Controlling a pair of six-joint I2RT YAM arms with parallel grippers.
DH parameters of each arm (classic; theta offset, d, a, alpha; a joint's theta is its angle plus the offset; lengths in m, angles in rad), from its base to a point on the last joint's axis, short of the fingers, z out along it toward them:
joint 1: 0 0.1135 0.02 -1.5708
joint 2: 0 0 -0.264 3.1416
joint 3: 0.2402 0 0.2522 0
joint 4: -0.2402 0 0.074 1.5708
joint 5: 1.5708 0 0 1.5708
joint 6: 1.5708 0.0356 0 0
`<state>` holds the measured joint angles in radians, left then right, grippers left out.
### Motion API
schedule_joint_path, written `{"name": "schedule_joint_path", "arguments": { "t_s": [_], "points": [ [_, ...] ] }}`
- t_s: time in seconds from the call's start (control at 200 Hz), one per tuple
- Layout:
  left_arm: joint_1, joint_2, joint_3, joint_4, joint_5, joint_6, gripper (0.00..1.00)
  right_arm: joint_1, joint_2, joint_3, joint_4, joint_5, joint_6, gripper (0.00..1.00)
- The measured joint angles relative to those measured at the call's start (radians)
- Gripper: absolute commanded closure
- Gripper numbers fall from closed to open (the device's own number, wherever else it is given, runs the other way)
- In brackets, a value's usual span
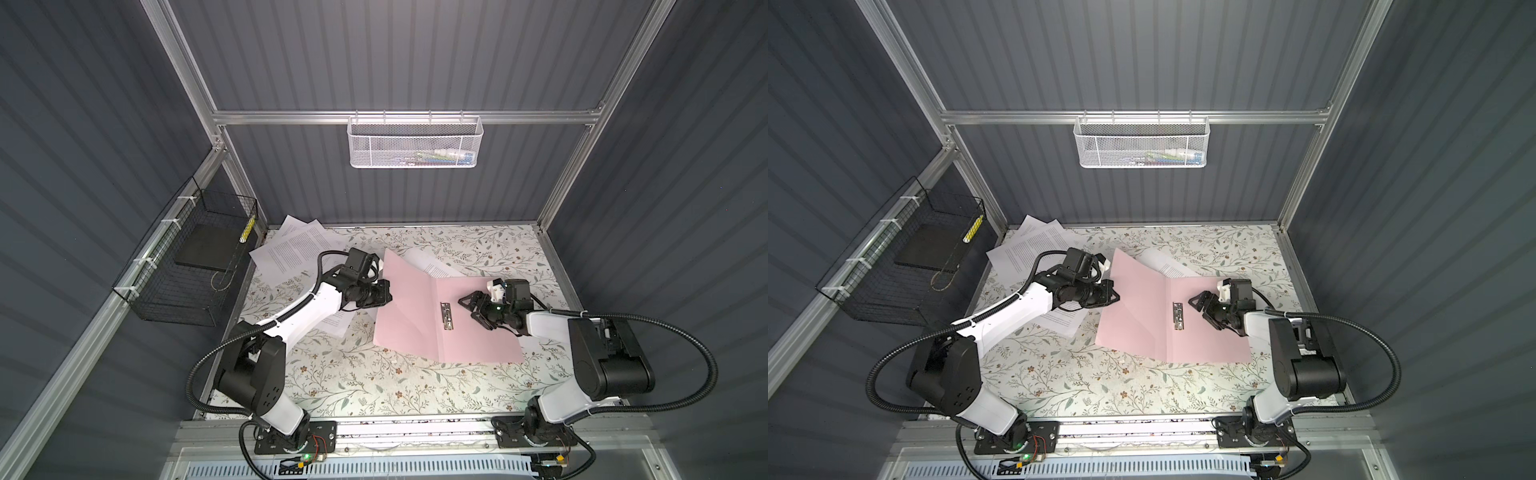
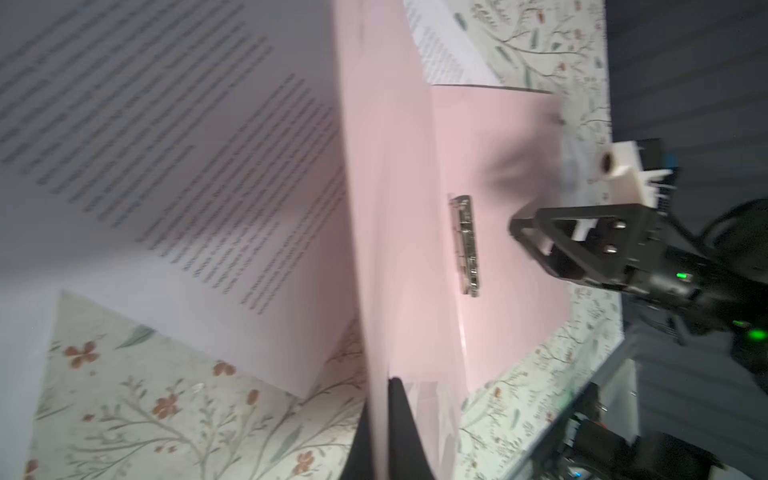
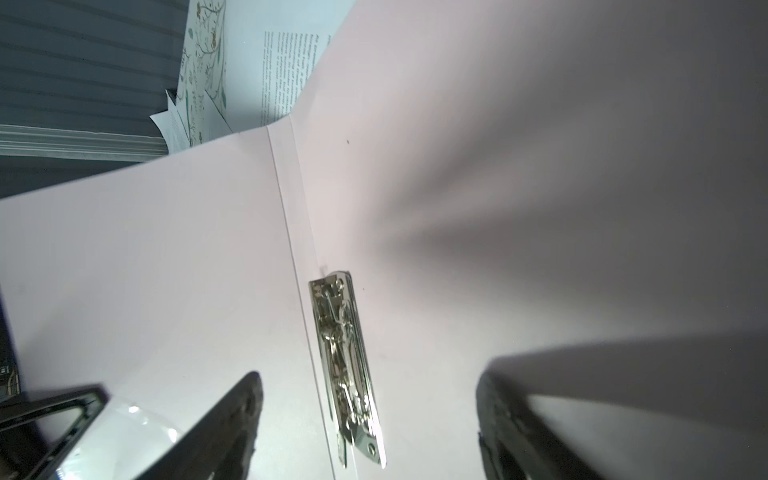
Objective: Put the files into the folder
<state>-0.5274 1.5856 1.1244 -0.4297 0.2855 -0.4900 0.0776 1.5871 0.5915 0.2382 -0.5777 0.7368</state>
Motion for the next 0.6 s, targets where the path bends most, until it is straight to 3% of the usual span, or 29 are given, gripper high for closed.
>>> {"name": "schedule_joint_path", "arguments": {
  "t_s": [0.15,0.305,0.6],
  "points": [
    [0.000,0.044,-0.069,0.008,-0.101,0.008,1.00,0.039,0.008,0.000,-0.005,0.044,-0.014,0.56],
    [0.000,0.114,-0.105,0.021,-0.164,0.007,1.00,0.064,0.044,0.000,-0.007,0.049,-0.020,0.76],
    [0.000,0.147,-0.105,0.043,-0.197,0.008,1.00,0.107,0.089,-0.039,0.124,-0.111,-0.024,0.78]
  ]
}}
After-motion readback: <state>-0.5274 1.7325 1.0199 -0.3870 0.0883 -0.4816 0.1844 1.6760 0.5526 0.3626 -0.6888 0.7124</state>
